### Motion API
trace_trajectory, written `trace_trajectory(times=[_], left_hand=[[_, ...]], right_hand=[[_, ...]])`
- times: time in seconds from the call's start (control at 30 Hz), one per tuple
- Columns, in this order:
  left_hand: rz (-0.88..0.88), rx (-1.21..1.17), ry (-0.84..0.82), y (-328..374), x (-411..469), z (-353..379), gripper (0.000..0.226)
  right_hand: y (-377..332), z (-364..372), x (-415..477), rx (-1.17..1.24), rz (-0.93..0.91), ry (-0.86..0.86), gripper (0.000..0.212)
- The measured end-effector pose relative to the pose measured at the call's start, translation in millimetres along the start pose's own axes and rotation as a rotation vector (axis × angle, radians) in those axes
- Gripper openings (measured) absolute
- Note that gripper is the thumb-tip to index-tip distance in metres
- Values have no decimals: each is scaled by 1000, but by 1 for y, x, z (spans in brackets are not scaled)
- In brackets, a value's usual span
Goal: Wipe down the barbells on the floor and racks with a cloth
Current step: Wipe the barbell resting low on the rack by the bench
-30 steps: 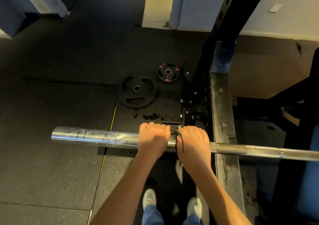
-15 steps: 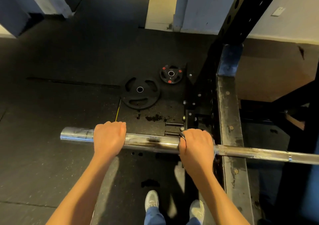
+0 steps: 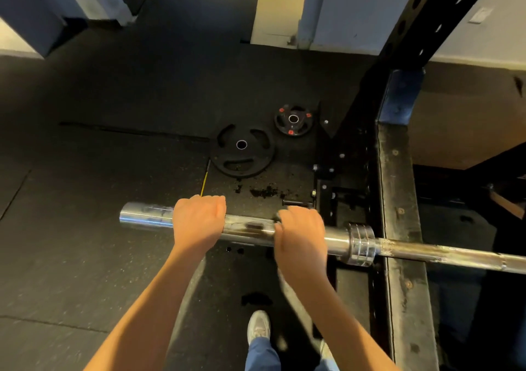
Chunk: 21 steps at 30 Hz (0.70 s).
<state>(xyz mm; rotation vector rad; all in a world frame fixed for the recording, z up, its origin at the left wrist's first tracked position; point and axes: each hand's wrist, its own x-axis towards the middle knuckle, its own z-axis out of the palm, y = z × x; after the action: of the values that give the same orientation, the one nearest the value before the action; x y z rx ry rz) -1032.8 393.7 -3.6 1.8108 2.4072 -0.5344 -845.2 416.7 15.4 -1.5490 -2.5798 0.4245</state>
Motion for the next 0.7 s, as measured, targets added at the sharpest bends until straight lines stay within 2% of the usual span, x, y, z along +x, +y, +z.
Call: trace_trajectory(times=[0.03,0.07,0.13,0.17,0.27,0.33,0.43,0.53,0.6,0.7], left_hand=[[27,-9,-2,-1,0,1,11],[64,-29,-7,-4,2,2,10],[129,-89,-25,-17,5,3,10],[134,-94,-31,-26,7,3,12],[58,31,6,-45,5,8,13],[18,85,-15,-44,3,12,9],[10,100,-34,-41,4,15,11],[9,79,-29,-44,4,15,8],[7,73,-31,-43,5,14,11],[16,68,-30,-43,4,15,15]], right_hand=[[-5,-1,5,42,-44,42,7],[-2,-3,7,47,-70,11,9],[22,-1,2,-80,-98,-72,13],[38,0,-2,-120,-87,-34,14],[57,3,-20,-86,118,163,27],[32,13,-14,-69,136,176,24],[-18,20,11,59,-11,59,10],[-14,20,14,13,-94,-121,6],[16,19,-3,-29,-51,-30,9],[32,16,-23,28,113,86,30]])
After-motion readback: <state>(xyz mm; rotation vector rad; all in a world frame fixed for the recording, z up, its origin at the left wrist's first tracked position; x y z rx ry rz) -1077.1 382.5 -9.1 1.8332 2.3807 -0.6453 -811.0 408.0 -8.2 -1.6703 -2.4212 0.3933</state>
